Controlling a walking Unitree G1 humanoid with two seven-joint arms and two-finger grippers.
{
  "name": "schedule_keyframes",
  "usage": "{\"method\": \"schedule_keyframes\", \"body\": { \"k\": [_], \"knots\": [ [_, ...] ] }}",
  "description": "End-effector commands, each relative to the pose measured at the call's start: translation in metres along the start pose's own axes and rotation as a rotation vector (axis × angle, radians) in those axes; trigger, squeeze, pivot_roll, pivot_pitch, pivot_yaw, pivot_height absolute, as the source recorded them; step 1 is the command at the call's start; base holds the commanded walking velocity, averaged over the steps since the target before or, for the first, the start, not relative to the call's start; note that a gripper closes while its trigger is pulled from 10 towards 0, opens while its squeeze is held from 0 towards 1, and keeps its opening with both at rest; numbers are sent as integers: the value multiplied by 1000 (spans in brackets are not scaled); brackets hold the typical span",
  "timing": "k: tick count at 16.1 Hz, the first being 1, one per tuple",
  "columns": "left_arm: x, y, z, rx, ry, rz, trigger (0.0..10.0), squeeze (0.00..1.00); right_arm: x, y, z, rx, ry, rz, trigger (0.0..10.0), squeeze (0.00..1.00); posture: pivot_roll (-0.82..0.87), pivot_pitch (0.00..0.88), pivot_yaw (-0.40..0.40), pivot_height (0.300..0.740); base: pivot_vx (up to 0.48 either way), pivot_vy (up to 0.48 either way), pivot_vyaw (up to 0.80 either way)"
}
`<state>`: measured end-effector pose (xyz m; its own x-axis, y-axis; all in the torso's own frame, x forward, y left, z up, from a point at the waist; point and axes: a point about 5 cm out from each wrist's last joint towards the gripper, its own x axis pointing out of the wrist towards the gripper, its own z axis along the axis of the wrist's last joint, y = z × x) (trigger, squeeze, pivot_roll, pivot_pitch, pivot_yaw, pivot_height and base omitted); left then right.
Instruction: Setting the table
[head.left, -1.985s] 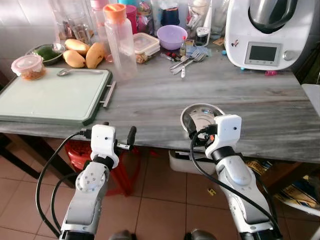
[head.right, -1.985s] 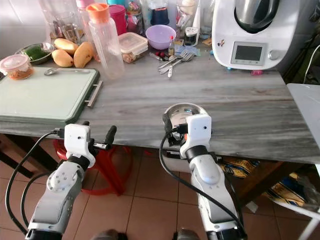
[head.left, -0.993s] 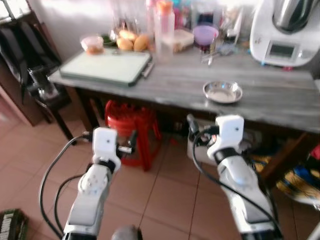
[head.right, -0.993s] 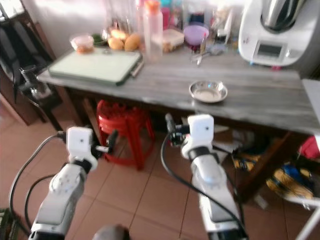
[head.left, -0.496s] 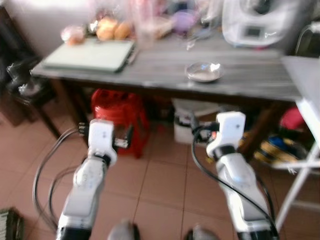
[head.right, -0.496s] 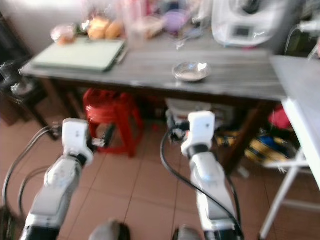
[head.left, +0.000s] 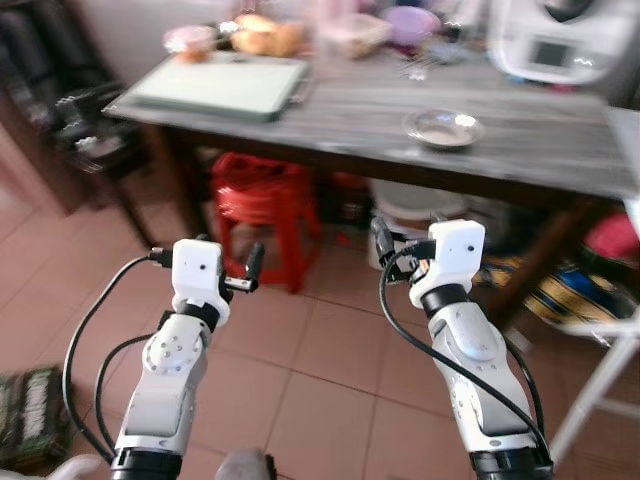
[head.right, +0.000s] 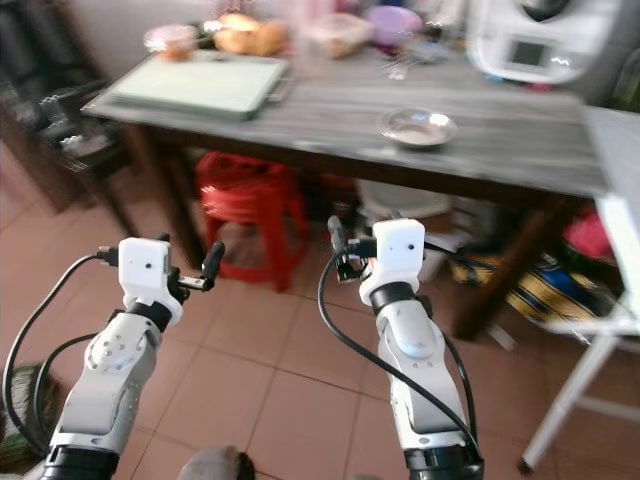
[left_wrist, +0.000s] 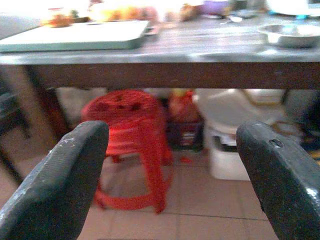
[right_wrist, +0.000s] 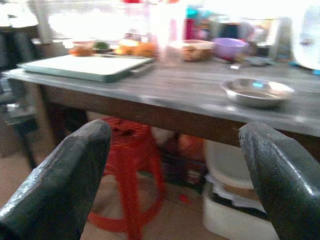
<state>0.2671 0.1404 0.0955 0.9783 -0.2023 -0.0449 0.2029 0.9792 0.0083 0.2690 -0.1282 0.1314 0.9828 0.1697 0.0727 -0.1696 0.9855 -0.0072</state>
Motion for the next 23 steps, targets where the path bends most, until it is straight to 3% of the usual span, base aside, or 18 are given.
{"method": "schedule_keyframes", "body": {
  "k": [1, 2, 4, 10, 19, 23],
  "knots": [
    [1, -4, 3, -5, -14, -16, 10000, 0, 1, -3, -1, -12, 8, -10, 10000, 353, -57, 0, 24, 740, 0, -375, 0],
    [2, -4, 3, -7, -16, -16, 10000, 0, 1, -4, -1, -13, 9, -9, 10000, 133, -60, 0, 23, 740, 0, -375, -438],
    [2, -5, 3, -9, -18, -18, 10000, 0, 1, -5, -2, -16, 12, -10, 10000, 0, -61, 0, 22, 740, 0, -379, -444],
    [2, -6, 1, -13, -17, -21, 10000, 0, 0, -6, -2, -21, 17, -11, 10000, 0, -67, 0, 21, 740, 0, -376, -71],
    [5, -6, 2, -5, -25, -28, 10000, 0, 4, -5, -2, -21, 12, -8, 10000, 0, -61, 0, 26, 740, 0, -375, -615],
    [5, -6, 3, -4, -27, -30, 10000, 0, 5, -4, -2, -22, 8, -9, 10000, 0, -61, 0, 27, 740, 0, -374, 0]
  ]
}}
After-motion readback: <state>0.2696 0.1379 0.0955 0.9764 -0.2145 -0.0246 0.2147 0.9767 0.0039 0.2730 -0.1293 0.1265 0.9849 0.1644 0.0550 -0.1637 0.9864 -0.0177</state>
